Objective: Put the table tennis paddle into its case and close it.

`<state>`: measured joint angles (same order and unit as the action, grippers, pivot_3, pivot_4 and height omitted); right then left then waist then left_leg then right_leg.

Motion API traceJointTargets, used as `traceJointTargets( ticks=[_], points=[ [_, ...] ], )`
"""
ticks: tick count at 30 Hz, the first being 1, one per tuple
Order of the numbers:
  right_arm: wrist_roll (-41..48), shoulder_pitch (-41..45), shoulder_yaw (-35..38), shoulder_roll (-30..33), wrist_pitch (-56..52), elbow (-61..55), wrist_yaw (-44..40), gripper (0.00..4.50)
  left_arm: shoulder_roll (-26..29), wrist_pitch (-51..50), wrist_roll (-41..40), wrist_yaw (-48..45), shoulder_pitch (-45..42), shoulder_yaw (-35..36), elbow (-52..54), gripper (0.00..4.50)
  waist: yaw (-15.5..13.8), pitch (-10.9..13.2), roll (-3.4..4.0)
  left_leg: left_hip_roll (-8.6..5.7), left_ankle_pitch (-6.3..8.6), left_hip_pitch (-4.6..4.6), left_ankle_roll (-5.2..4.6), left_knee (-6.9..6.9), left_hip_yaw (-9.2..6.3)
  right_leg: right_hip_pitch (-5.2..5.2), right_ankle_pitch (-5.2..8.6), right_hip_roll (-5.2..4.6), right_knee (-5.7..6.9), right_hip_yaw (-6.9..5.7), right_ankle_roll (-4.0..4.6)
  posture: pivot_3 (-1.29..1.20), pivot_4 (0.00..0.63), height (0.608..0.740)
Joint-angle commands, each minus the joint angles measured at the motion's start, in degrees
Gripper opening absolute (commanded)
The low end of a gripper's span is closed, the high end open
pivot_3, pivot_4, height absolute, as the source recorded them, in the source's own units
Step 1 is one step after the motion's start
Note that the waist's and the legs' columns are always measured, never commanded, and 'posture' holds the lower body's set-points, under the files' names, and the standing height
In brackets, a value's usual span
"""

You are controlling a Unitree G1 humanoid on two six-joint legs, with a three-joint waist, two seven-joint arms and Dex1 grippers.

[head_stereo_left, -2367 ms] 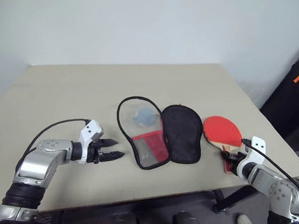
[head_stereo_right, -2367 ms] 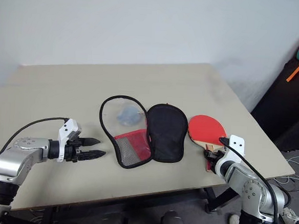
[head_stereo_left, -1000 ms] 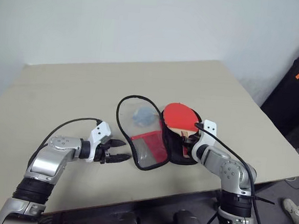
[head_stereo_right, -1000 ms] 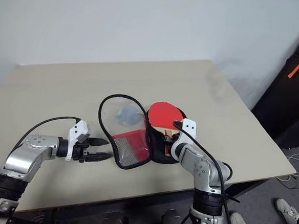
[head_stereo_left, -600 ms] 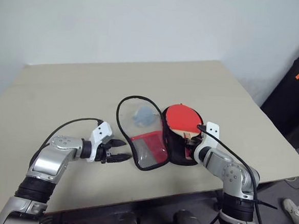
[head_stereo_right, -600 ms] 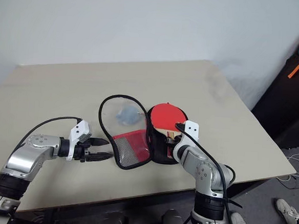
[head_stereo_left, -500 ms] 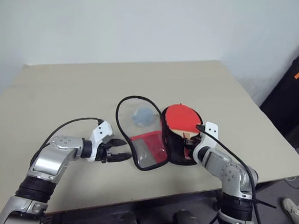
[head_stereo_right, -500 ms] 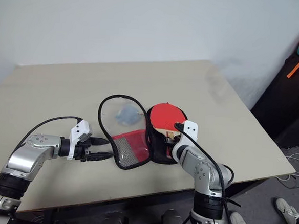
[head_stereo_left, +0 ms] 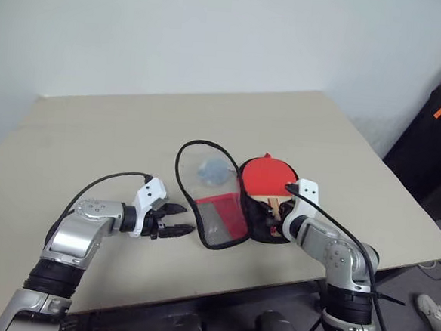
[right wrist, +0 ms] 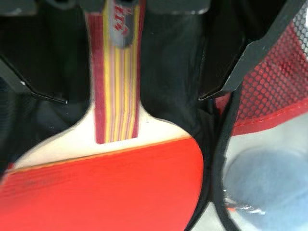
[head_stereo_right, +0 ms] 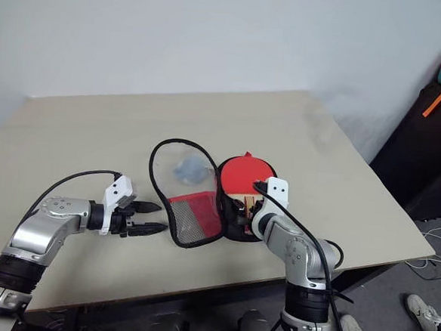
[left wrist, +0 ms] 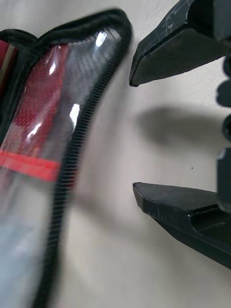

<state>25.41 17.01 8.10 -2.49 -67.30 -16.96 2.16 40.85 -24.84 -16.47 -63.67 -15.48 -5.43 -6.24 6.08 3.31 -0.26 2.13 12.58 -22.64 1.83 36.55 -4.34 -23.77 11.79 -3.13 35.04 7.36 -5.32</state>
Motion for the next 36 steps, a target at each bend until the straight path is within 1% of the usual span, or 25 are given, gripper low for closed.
traceJointTargets(
  ticks=[1,4,5,7,9,12,15,18,22,25,29,32,34,36],
  points=[
    [7.1,0.8,6.3,4.5,0.5,-9.5,-6.6,4.48,0.0,0.2,0.3,0.2,-2.5,0.5,-0.2,3.45,-0.1,0.0,0.0,0.0,0.0,-0.02,0.0,0.02,0.0,0.0,0.0,0.0,-0.01,0.0,0.0,0.0,0.0,0.74],
    [11.0,1.3,8.2,11.9,1.8,-13.9,-13.4,4.48,-0.9,0.9,0.8,0.2,-3.8,-0.3,-1.3,3.45,-0.2,0.0,0.0,0.0,0.0,0.02,0.0,-0.01,0.01,0.02,0.0,0.0,-0.02,0.0,0.0,0.0,0.0,0.74],
    [11.7,2.5,9.2,13.8,2.7,-14.4,-14.5,4.48,-1.7,1.5,1.4,0.4,-4.5,-1.1,-1.8,3.45,-0.2,0.0,0.02,0.0,0.01,0.04,0.0,-0.03,-0.01,0.03,0.01,0.0,-0.02,-0.01,0.0,0.0,0.0,0.74],
    [13.2,5.0,11.4,15.5,4.8,-13.7,-15.4,4.48,-3.4,2.1,2.2,0.8,-6.0,-2.3,-2.5,3.45,-0.2,0.0,0.02,0.0,0.0,0.05,0.0,-0.01,0.0,0.03,0.01,0.01,-0.01,-0.02,0.01,0.0,0.0,0.74],
    [13.3,7.5,13.1,15.5,7.7,-11.6,-14.7,4.48,-5.9,2.1,2.5,1.5,-8.1,-3.1,-3.3,3.45,-0.2,0.0,0.02,0.0,0.0,0.08,-0.01,0.0,0.01,0.04,0.01,0.02,-0.02,-0.02,0.01,0.0,0.0,0.74],
    [11.6,9.9,14.4,15.1,13.0,-7.1,-13.7,4.48,-11.3,2.4,2.8,3.6,-12.5,-4.0,-5.4,3.45,-0.3,0.0,-0.02,0.0,0.0,0.07,0.0,0.06,0.0,0.1,0.0,0.03,-0.03,-0.02,0.0,0.0,0.0,0.74],
    [9.6,10.4,14.1,14.9,16.1,-3.3,-11.7,4.48,-15.8,0.9,1.4,4.2,-16.2,-4.6,-4.4,3.45,-0.3,0.0,-0.05,-0.04,0.0,0.03,-0.01,0.12,-0.06,0.26,0.0,0.03,-0.15,-0.01,-0.01,0.0,0.0,0.74],
    [9.2,9.8,13.9,14.2,18.0,-2.2,-10.3,4.48,-20.0,-2.9,-1.5,5.4,-19.0,-3.5,-3.3,3.45,-0.3,0.0,-0.02,-0.09,0.0,-0.01,-0.01,0.12,-0.05,0.25,-0.01,0.03,-0.17,0.06,-0.02,0.0,0.0,0.74],
    [9.2,9.9,14.7,13.0,21.1,-1.0,-8.5,4.48,-23.4,-3.7,-0.2,7.3,-20.1,-5.2,-4.8,3.45,-0.1,0.0,0.06,-0.09,0.0,0.06,-0.02,-0.01,-0.06,0.22,-0.08,0.07,-0.13,0.08,-0.14,0.0,0.0,0.74],
    [8.9,10.0,14.4,13.3,22.0,-0.2,-7.9,4.48,-24.1,-4.8,0.8,8.4,-19.4,-6.3,-5.2,3.45,-0.2,0.0,0.08,-0.09,0.0,0.09,-0.02,0.01,-0.07,0.22,-0.07,0.09,-0.1,0.11,-0.13,0.0,0.0,0.74],
    [9.2,9.7,14.2,13.5,22.9,0.2,-7.5,4.48,-22.4,-10.1,-0.5,8.8,-18.1,-5.9,-4.3,3.45,-0.2,0.0,0.09,-0.09,-0.01,0.07,-0.03,0.16,-0.06,0.26,-0.01,0.09,-0.09,0.14,-0.03,0.0,0.0,0.74],
    [9.0,9.7,13.6,14.4,21.3,2.1,-7.4,4.48,-21.9,-18.8,-2.2,10.6,-18.1,-4.9,-4.2,3.45,-0.2,0.0,0.09,-0.09,-0.01,0.07,-0.03,0.18,-0.07,0.27,-0.01,0.09,-0.09,0.14,-0.02,0.0,0.0,0.74],
    [8.5,9.1,11.1,16.3,19.6,2.9,-9.3,4.48,-21.3,-22.2,-2.5,10.5,-17.9,-5.7,-3.3,3.45,-0.2,0.0,0.1,-0.09,-0.01,0.05,-0.03,0.19,-0.07,0.27,-0.01,0.09,-0.09,0.14,-0.02,0.0,0.0,0.74],
    [7.5,7.8,7.3,18.8,19.6,4.5,-13.5,4.48,-22.4,-26.1,-3.1,12.7,-18.2,-5.1,-3.7,3.45,-0.2,0.0,0.1,-0.1,-0.01,0.05,-0.03,0.19,-0.08,0.27,-0.01,0.09,-0.09,0.14,-0.02,0.0,0.0,0.74]
  ],
)
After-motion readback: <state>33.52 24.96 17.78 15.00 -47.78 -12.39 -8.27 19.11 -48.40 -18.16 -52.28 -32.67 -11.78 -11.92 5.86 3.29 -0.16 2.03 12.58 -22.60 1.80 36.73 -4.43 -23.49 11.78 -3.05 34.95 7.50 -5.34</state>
